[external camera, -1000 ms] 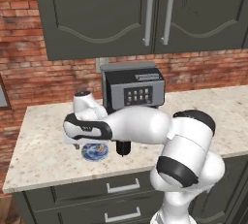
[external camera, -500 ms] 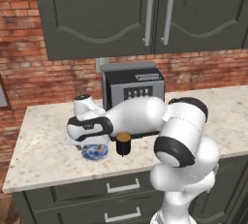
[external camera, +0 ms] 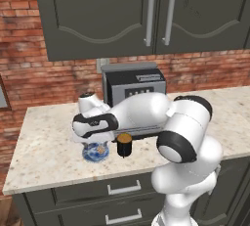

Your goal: Take a sugar cube from the saucer and place it inside the coffee. Then, grab milk from the fridge and place it next to the coffee on the counter to sweeten the coffee.

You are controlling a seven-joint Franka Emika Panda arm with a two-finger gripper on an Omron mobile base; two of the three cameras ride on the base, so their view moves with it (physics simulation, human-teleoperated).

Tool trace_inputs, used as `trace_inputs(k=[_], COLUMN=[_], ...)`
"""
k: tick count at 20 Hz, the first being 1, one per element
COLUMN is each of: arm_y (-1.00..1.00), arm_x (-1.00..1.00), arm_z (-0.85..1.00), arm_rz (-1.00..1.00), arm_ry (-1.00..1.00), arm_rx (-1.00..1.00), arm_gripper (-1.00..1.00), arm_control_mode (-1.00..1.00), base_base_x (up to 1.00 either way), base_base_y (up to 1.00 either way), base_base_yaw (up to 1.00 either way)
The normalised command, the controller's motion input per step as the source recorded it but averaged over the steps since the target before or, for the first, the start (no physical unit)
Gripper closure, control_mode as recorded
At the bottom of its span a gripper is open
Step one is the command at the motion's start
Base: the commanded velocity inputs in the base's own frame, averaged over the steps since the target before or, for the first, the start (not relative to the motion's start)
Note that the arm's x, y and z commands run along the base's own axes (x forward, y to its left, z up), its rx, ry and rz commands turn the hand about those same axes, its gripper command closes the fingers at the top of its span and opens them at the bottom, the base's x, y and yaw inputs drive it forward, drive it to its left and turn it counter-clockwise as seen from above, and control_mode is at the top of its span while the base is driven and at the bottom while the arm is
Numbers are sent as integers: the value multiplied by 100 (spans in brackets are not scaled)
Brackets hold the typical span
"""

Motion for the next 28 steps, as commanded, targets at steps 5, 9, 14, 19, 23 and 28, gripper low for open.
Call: trace_inputs(k=[5,9,14,19,23,28], arm_y=[-25,-13,0,7,5,0], arm_x=[1,3,9,4,1,-5], arm_z=[-5,-12,-7,-4,-19,-14], arm_rz=[0,0,0,-1,0,0], arm_ry=[0,-1,-3,-3,-4,-6], arm_rx=[0,0,0,0,0,0], arm_gripper=[-100,-100,-100,-100,-100,-100], arm_control_mode=[-100,-100,-100,-100,-100,-100], base_base_x=[0,0,0,0,0,0], base_base_y=[0,0,0,0,0,0], base_base_yaw=[0,0,0,0,0,0])
